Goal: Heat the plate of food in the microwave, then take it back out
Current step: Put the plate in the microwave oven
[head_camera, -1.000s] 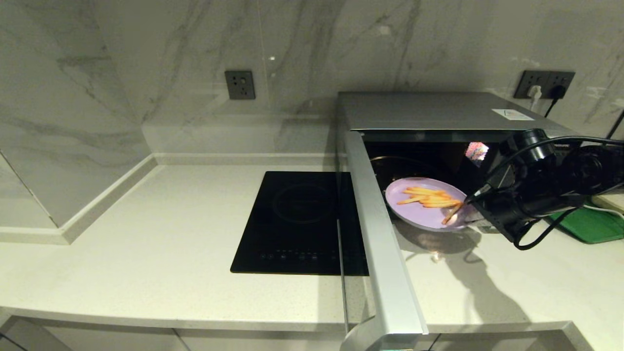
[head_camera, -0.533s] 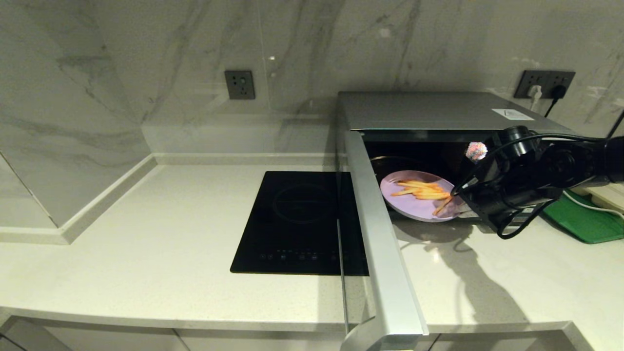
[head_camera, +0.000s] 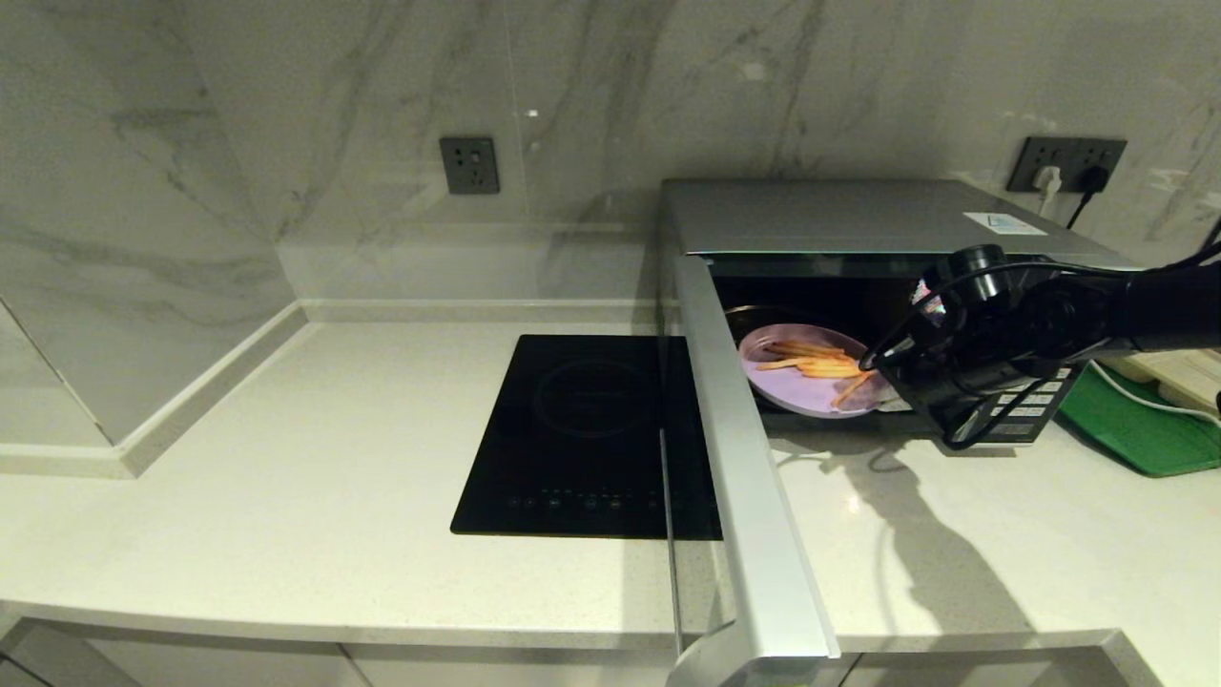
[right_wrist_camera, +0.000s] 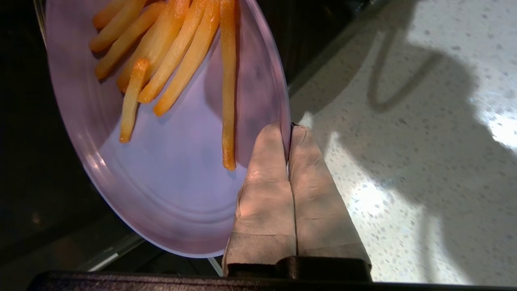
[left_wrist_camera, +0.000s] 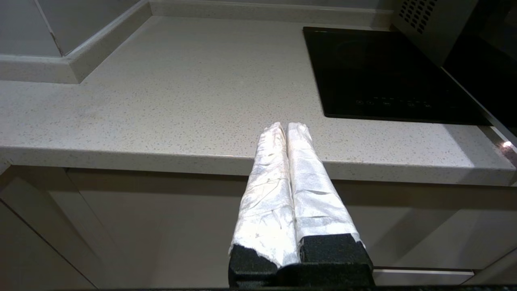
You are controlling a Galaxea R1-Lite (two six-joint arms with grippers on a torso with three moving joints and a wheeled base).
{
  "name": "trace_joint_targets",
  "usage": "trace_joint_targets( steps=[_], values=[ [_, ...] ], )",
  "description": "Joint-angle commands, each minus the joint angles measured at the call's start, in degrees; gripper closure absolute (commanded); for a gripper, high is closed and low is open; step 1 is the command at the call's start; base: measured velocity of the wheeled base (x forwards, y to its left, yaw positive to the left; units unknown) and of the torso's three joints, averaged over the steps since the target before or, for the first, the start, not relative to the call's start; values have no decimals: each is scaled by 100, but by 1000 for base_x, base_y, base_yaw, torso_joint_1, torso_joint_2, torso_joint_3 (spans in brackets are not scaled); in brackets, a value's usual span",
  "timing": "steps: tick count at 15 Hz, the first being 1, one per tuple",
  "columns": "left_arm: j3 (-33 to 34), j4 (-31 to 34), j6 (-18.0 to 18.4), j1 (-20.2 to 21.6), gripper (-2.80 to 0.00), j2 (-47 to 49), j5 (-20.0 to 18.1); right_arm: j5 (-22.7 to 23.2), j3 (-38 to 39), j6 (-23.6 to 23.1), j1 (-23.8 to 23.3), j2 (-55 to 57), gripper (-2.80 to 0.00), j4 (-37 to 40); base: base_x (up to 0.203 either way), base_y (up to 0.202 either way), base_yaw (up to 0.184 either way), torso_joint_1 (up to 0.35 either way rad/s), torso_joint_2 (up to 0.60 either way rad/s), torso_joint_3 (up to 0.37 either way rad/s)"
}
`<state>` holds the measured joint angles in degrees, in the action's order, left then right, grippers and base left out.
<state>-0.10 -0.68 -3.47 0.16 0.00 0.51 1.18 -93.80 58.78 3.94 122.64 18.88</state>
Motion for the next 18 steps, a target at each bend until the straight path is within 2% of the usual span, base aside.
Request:
trace_joint_targets(
  steps=[1,18],
  values=[
    [1,-2,-4,2,0,0,2,5,-181,28,11,152,0,10,0,0,0,0,0,0],
    [1,-2,-4,2,0,0,2,14,-845,37,54,665,0,-131,0,0,0,0,0,0]
  ],
)
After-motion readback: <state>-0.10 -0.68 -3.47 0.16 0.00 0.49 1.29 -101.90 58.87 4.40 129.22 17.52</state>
